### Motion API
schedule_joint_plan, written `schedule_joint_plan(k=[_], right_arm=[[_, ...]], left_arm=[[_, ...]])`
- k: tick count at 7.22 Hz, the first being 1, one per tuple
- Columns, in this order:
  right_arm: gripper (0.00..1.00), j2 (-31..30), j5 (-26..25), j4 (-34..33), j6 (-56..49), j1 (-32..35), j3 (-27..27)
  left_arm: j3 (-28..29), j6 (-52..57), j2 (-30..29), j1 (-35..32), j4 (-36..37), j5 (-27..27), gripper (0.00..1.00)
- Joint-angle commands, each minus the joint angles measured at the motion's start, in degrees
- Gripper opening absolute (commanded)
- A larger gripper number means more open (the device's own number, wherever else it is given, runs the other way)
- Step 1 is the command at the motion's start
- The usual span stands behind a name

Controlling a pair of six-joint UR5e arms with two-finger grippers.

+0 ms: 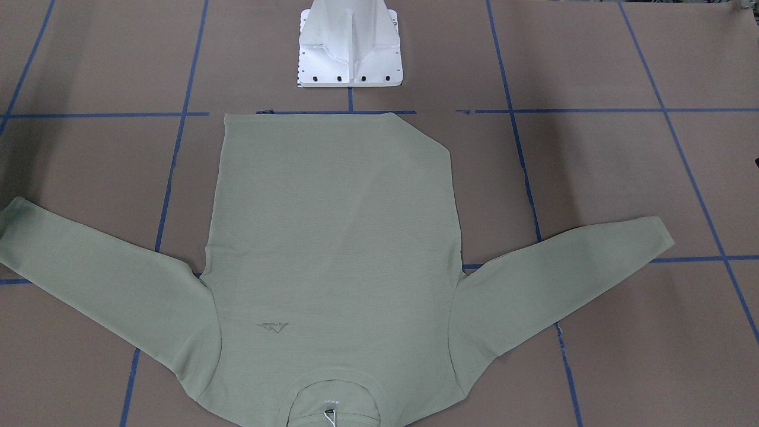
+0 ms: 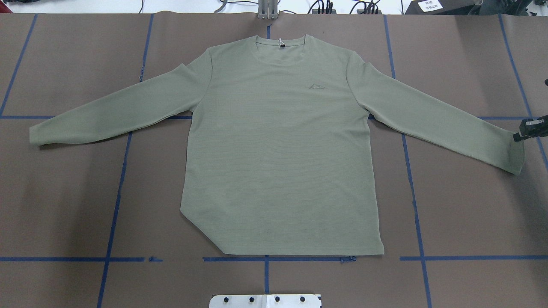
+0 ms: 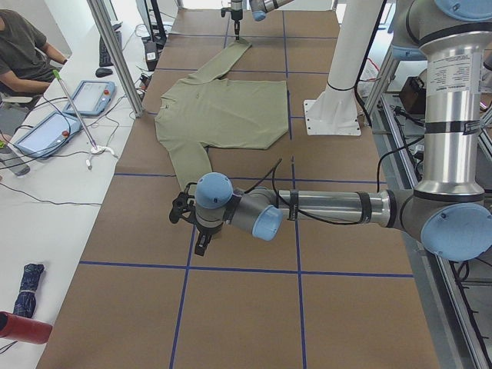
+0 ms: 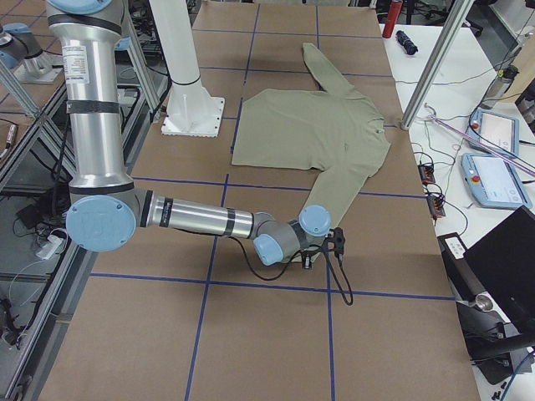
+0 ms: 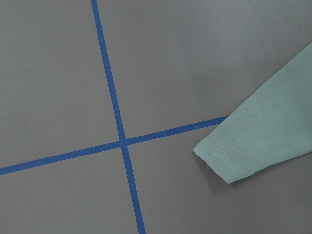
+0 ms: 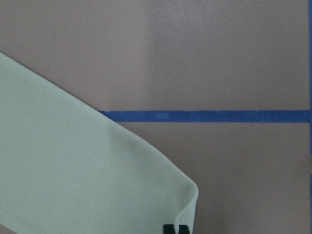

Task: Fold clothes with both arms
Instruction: 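Grasp the cuff with the right gripper and fold it across the chest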

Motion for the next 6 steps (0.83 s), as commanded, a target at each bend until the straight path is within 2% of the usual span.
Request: schedule_joint_plan(k=[1, 2, 4, 5, 6], right_arm=[[0.0, 0.52, 1.62, -0.24, 16.15, -3.86, 10.49], [0.0, 4.7, 1.44, -0.24, 27.12, -6.67, 13.59], [0.0, 20.04, -1.96, -0.42, 52.06, -13.87, 13.8], [0.0, 28.04, -8.16, -4.33, 58.89, -17.3, 13.18], [0.0, 37.7, -17.1, -12.64, 60.78, -21.6, 11.35]], left_arm=[[-0.19, 0.0, 0.08, 0.0, -0.06, -0.38, 1.0], [-0.45, 0.09, 0.08, 0.0, -0.15, -0.38, 1.0], [-0.63, 0.09, 0.0, 0.0, -0.15, -0.38, 1.0], [-0.54, 0.09, -0.01, 0.0, -0.24, -0.38, 1.0], [-0.54, 0.09, -0.01, 0.09, -0.24, -0.38, 1.0]])
